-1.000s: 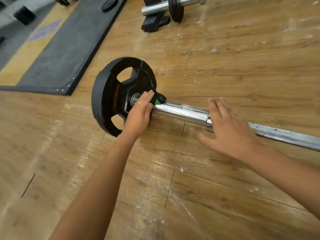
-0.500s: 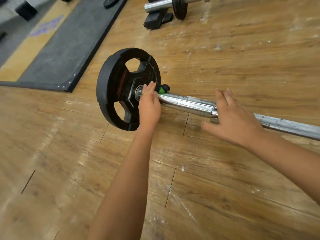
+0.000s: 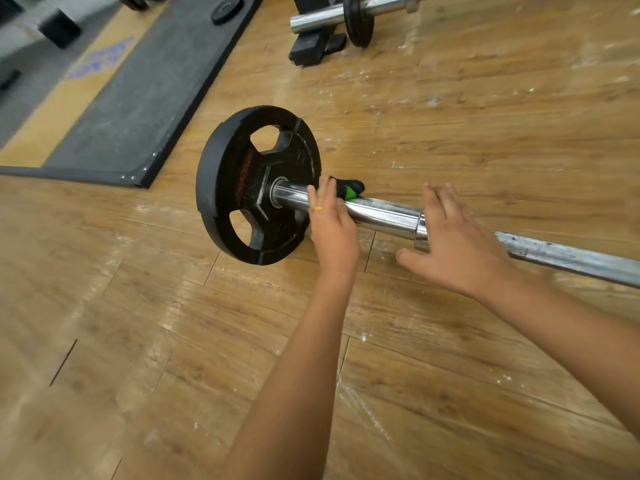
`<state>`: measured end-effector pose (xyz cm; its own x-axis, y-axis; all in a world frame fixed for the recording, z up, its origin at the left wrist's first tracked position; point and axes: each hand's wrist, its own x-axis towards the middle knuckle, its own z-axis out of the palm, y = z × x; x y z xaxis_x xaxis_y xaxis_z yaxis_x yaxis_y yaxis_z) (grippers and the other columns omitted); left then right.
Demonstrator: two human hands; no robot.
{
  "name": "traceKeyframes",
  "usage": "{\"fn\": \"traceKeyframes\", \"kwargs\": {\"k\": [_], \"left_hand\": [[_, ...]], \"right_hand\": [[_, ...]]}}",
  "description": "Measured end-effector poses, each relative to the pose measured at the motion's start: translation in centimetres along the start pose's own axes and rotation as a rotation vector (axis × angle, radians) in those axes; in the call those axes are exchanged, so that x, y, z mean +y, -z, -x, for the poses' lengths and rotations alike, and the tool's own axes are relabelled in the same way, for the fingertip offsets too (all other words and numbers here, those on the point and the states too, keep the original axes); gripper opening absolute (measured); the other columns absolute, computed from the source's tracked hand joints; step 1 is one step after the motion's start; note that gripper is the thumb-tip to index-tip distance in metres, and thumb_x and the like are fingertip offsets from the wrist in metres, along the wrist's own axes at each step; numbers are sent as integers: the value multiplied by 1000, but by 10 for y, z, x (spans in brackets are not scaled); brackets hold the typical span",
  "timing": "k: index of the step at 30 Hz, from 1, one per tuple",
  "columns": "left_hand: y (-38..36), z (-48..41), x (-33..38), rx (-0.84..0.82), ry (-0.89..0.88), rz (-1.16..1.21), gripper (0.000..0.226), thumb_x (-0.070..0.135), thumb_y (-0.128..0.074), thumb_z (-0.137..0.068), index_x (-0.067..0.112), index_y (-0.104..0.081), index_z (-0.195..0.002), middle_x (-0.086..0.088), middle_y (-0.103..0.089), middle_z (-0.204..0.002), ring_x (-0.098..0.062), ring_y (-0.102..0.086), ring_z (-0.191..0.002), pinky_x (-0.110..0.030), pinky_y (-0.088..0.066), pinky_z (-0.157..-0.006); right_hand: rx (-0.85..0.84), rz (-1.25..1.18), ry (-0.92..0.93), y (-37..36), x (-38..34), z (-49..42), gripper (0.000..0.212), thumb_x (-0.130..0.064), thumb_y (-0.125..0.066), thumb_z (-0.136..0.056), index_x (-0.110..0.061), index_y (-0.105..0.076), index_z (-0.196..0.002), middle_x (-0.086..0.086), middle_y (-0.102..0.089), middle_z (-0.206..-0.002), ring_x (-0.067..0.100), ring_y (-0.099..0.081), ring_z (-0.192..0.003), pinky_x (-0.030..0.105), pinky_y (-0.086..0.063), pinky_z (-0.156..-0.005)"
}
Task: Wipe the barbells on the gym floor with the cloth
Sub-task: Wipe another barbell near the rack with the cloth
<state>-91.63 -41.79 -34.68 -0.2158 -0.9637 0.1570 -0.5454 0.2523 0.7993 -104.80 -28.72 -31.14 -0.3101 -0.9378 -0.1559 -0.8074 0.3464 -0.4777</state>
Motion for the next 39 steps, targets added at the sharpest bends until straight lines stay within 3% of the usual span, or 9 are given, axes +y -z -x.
{"fn": "traceKeyframes", "kwargs": {"k": [2,7,13,19,22,26,31,35,39], "left_hand": [[5,8,-3,-66,-65,-33,43,17,-38,-109,18,-42,-152,11,-31,-162,-3,-6,-153,-6,-8,-112],[25,-24,-4,-41,125,-64,42,13,-38,-108,11,-46,-150,3,-32,-163,-11,-8,-154,-33,-16,-125],[31,2,-6,-53,18,-172,43,12,-40,-108,11,-45,-150,1,-34,-162,-14,-13,-154,-27,-16,-119],[66,-35,-17,16,147,-247,42,9,-38,-107,6,-47,-148,-12,-37,-160,-22,-20,-153,-46,-27,-122],[67,-8,-13,-44,76,-249,42,11,-39,-108,12,-46,-149,-9,-36,-161,-21,-22,-153,-41,-28,-122],[75,24,-24,-215,-68,-283,45,15,-38,-109,16,-41,-153,3,-34,-162,-6,-13,-152,-24,-17,-121],[73,22,-22,-70,95,-223,42,12,-37,-109,11,-44,-150,-3,-37,-160,-13,-12,-154,-35,-18,-125],[72,59,-21,-166,-51,-244,44,13,-38,-109,13,-41,-152,2,-34,-162,-11,-12,-154,-21,-13,-119],[84,45,-26,-95,78,-226,44,14,-37,-109,11,-40,-152,2,-31,-163,-11,-9,-154,-25,-10,-123]], "right_hand": [[7,5,3,-4,1,3,104,-58,-54,-91,-13,9,-159,6,6,-168,20,11,-154,39,-7,-123],[21,8,33,-14,-2,8,105,-59,-53,-90,-13,12,-158,8,9,-168,20,14,-154,37,-1,-121],[23,37,62,-24,-6,23,108,-62,-51,-89,-12,16,-157,9,14,-167,23,20,-153,38,4,-124],[11,45,105,-33,-12,35,107,-63,-48,-89,-13,18,-157,8,19,-166,22,25,-151,38,6,-124],[34,42,108,-37,-15,42,107,-63,-47,-89,-12,18,-157,9,21,-166,22,27,-150,37,10,-121],[51,89,125,-42,-18,57,105,-60,-46,-91,-9,16,-158,12,20,-165,24,27,-150,37,11,-122],[43,119,162,-50,-27,70,104,-57,-47,-92,-7,16,-157,15,21,-164,26,24,-151,39,8,-123],[28,132,192,-52,-31,80,104,-56,-50,-89,-6,11,-158,16,14,-166,27,20,-152,40,5,-123],[-73,86,236,-46,-31,90,101,-56,-45,-95,-9,22,-156,10,27,-163,22,31,-148,36,12,-122]]}}
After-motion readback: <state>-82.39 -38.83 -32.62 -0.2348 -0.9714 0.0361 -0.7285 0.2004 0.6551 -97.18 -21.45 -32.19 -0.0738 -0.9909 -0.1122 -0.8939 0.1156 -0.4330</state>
